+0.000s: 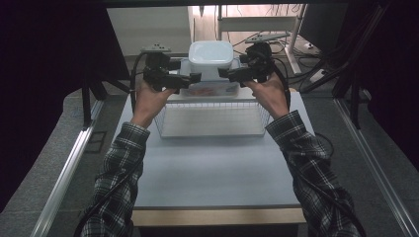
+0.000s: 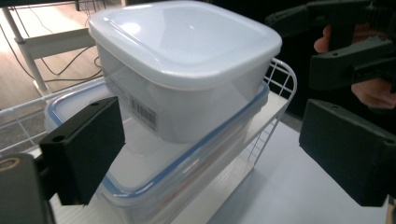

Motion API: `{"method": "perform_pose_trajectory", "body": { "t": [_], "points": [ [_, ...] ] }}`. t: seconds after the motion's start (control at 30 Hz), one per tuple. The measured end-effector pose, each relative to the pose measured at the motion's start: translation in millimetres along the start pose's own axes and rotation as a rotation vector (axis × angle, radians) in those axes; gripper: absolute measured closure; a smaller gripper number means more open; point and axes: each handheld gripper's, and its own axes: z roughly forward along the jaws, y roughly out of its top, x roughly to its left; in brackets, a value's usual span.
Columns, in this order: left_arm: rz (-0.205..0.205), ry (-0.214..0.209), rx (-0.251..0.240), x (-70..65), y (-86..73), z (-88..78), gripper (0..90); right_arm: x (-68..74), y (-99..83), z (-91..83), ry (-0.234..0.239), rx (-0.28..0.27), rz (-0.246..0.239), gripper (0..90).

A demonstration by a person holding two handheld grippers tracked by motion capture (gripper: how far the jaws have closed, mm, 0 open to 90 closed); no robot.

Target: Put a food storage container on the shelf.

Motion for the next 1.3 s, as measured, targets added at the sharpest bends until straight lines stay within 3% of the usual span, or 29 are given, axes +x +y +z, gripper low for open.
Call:
{"method": "perform_pose_trajectory", "body": {
  "t": [0.2,0.47,0.6,0.73,1.3],
  "points": [
    [0.042,0.023,0.009,-5.6,-7.1,-2.3,3.9,-0.5,-6.6,-3.2,0.002,0.004,-0.005,5.2],
    [0.058,-0.001,0.02,-11.4,-18.3,-3.3,4.0,1.8,-18.0,-6.0,0.007,0.017,-0.02,5.2],
    [0.084,0.007,0.024,-16.5,-24.6,-3.3,3.8,2.5,-24.3,-8.2,-0.001,0.02,-0.041,5.2],
    [0.085,-0.007,0.049,-20.7,-30.4,-3.3,4.8,3.5,-30.2,-11.3,0.006,0.014,-0.043,5.2],
    [0.075,-0.046,0.068,-32.5,-56.0,-5.2,5.4,21.2,-56.0,-18.8,0.043,0.032,-0.078,5.5]
  ]
}}
